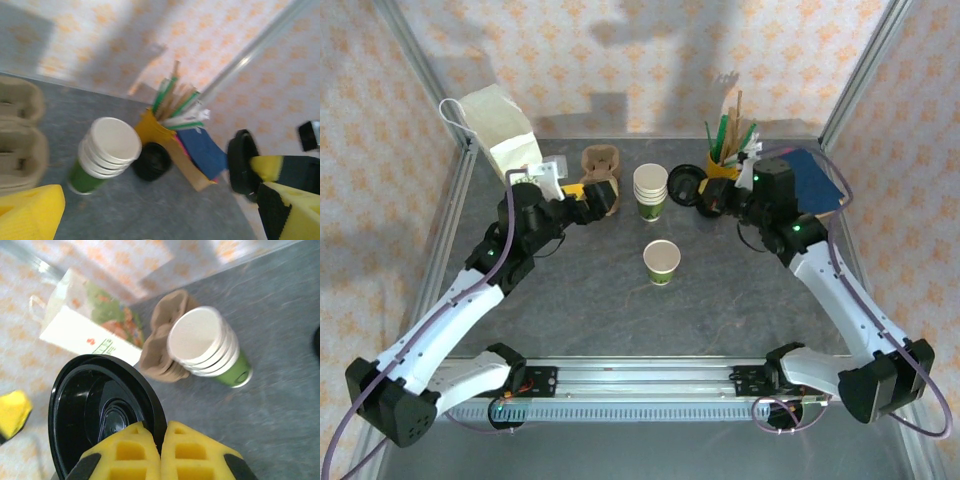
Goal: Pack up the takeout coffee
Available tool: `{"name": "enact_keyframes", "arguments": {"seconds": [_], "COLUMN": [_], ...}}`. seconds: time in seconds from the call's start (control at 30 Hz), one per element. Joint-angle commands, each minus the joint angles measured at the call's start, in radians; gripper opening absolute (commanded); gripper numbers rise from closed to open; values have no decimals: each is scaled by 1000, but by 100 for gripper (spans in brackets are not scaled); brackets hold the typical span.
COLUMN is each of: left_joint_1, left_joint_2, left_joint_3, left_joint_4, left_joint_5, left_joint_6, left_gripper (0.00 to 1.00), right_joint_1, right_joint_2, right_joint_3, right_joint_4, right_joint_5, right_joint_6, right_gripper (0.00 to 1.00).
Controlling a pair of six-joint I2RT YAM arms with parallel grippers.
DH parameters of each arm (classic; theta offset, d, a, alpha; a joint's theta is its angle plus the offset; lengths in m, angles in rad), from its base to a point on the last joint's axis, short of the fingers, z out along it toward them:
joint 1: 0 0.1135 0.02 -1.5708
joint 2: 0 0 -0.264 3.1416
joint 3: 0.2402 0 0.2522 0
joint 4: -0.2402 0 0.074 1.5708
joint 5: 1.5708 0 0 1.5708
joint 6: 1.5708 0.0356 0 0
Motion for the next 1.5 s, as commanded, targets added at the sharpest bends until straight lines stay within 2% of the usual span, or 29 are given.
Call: {"name": "enact_keyframes", "arguments": {"seconds": [0.0,0.13,0.23,0.5,0.7,0.83,0.97,1.17,1.23,1.3,1.4,1.47], "left_joint_1": [-5,-6,-10,-18,-19,-22,-21,-21,-21,-21,-21,-20], "left_joint_2": [26,89,121,133,156,160,163,169,165,158,139,122], "left_joint_3": [33,35,29,10,2,-5,-7,-7,-5,-10,-22,-24], "left_joint_4": [79,78,75,115,136,158,154,146,144,150,164,157], "left_joint_5": [201,319,357,415,450,463,460,451,439,426,414,397], "left_joint_6": [-65,-92,-109,-133,-148,-162,-159,-166,-174,-190,-210,-214], "left_gripper": [99,98,94,65,58,45,39,22,16,14,13,12], "right_joint_1": [61,122,154,182,185,185,185,185,184,185,185,185], "right_joint_2": [-13,5,24,35,60,64,69,67,62,54,45,32], "right_joint_3": [-15,-20,-15,-14,-8,-2,7,21,23,25,28,32], "right_joint_4": [66,85,90,91,95,94,95,100,104,111,117,120], "right_joint_5": [-37,-33,-29,-12,-11,-6,-6,2,4,22,65,98], "right_joint_6": [8,6,8,5,4,2,0,-15,-27,-44,-81,-120], "right_gripper": [2,2,2,2,2,2,2,4,9,15,34,42]}}
